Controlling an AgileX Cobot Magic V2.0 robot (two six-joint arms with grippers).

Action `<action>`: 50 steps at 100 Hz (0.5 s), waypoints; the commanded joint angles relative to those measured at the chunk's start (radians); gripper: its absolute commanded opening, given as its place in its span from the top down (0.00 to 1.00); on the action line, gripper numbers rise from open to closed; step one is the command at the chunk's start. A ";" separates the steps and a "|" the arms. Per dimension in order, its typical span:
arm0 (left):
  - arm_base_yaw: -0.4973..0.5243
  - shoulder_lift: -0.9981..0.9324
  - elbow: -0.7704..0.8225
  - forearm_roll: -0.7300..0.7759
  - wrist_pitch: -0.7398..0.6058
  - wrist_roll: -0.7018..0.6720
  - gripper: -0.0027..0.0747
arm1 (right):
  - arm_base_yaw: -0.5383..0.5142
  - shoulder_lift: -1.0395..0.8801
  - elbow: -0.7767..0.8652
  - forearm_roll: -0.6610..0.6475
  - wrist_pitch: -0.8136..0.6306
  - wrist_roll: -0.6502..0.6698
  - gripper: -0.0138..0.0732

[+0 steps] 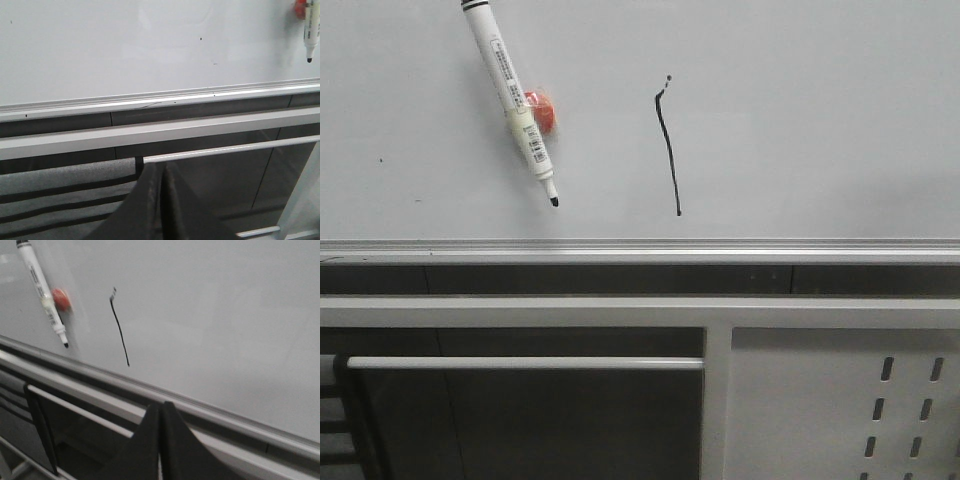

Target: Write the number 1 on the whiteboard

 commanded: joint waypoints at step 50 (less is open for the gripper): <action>0.005 -0.026 0.023 -0.002 -0.074 0.001 0.99 | -0.367 -0.529 0.034 -0.362 0.593 0.312 0.93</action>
